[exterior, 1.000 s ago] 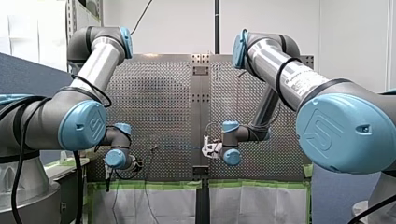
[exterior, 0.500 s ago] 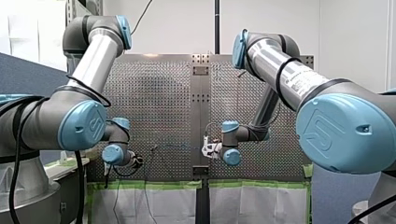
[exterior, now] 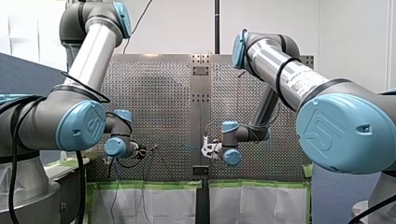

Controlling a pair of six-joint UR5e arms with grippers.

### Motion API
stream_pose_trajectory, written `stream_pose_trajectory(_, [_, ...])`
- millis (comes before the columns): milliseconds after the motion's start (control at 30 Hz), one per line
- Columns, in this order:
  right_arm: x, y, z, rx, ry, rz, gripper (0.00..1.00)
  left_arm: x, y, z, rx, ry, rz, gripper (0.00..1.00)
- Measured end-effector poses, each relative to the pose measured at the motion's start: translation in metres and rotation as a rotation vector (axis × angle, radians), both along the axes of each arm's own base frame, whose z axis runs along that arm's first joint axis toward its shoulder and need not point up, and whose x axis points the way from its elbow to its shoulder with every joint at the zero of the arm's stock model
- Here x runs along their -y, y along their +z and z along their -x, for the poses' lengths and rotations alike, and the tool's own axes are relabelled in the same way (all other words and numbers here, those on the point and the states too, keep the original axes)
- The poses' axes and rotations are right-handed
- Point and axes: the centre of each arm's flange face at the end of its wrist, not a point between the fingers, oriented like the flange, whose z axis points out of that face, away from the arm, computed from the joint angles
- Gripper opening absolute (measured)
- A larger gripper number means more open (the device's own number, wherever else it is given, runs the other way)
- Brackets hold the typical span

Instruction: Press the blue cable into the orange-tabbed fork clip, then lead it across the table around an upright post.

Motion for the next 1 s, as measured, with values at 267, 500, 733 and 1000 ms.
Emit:
stream_pose_trajectory(267, [-0.001,0.0,-0.001,0.0,0.001,0.0,0.0,0.006,0.001,0.001,0.008,0.001,0.018,1.0])
stream_pose_trajectory(500, [0.0,0.0,0.0,0.0,0.001,0.0,0.0,0.011,0.002,0.002,0.018,0.0,0.035,1.0])
stream_pose_trajectory(733, [0.001,0.0,0.001,0.0,-0.001,0.0,0.0,0.011,0.002,0.002,0.02,0.012,0.038,1.0])
stream_pose_trajectory(1000, [0.001,-0.001,0.001,-0.002,-0.002,-0.004,0.0,0.01,0.002,0.002,0.019,0.025,0.04,1.0])
